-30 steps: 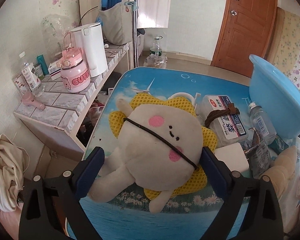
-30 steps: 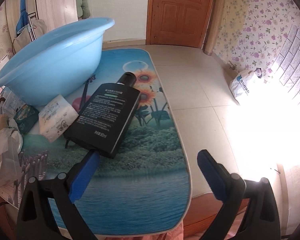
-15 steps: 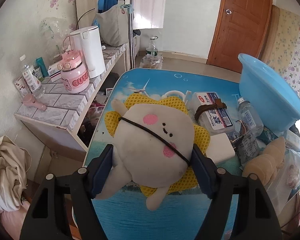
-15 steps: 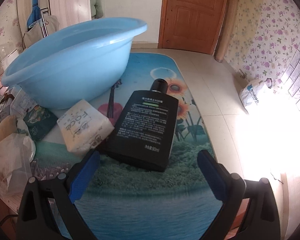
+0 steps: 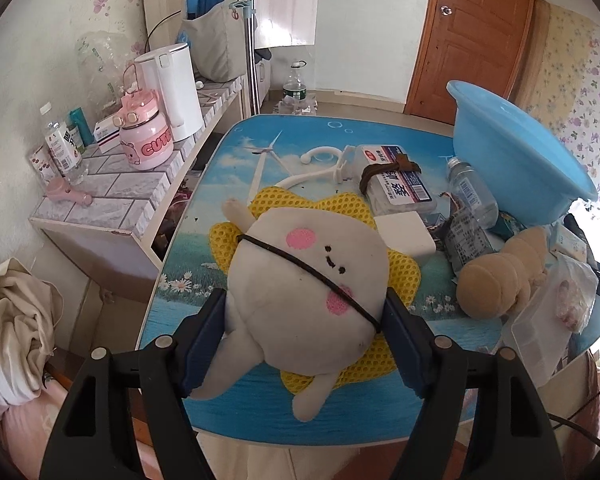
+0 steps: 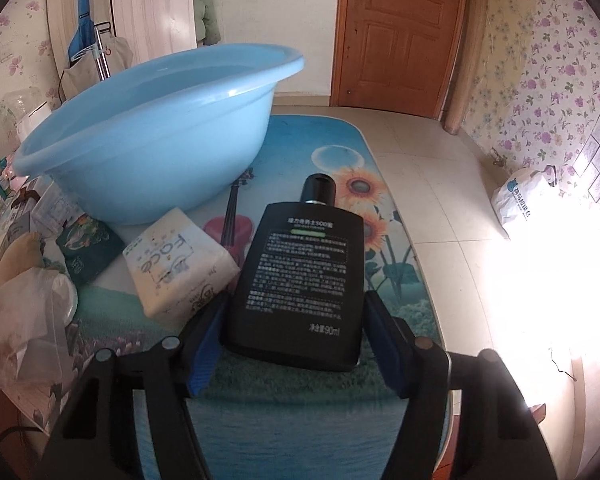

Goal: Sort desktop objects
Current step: 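Close left tool on the white plush while right closes on the black bottle, then lift the plush with left tool while right lifts the black bottle, then carry plush and bottle over the blue basin and open both tools, then grasp the clear bag of pink candies with the left tool, then hold the candy bag in left tool while right aligns over the white Face box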

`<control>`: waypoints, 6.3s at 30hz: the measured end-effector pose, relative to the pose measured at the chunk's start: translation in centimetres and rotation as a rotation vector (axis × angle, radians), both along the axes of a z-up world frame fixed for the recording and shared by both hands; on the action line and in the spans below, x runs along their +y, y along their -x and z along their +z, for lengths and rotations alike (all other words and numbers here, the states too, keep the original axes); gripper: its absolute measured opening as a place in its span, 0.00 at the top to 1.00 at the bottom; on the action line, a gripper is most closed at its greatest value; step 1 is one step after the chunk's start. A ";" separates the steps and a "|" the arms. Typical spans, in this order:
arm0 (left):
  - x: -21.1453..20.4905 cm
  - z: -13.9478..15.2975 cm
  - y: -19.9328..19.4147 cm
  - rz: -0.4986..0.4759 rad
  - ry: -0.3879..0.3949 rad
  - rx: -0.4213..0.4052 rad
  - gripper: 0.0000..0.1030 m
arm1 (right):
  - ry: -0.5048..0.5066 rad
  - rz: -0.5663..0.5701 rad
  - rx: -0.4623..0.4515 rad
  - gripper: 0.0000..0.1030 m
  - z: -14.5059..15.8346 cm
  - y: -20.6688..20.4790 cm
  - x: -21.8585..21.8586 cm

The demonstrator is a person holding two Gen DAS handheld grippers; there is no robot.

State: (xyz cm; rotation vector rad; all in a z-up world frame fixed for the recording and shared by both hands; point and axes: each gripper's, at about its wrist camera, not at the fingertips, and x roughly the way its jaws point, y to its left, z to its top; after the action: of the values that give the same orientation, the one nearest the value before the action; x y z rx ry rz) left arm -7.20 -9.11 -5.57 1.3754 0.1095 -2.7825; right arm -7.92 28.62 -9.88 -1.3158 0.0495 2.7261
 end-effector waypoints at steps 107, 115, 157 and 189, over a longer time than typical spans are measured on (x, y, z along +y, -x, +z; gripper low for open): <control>14.8 9.4 5.7 -0.321 -0.089 0.232 0.31 | 0.041 0.101 0.215 0.41 8.8 -1.7 -0.5; 18.9 8.4 11.0 -0.384 -0.107 0.173 0.26 | 0.053 0.168 0.230 0.41 9.8 2.3 -2.3; 18.4 1.8 -2.3 -0.506 -0.047 0.076 0.05 | 0.132 0.187 0.061 0.24 1.4 0.1 -2.1; 6.7 2.6 -1.6 -0.123 -0.001 0.129 0.74 | 0.029 0.181 0.074 0.02 -1.1 -1.4 -5.5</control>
State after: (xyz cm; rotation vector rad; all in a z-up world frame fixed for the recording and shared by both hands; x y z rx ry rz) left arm -5.56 -2.44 -2.95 1.2421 0.0314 -2.9717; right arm -6.55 23.14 -10.97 -1.2855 -0.0257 2.9352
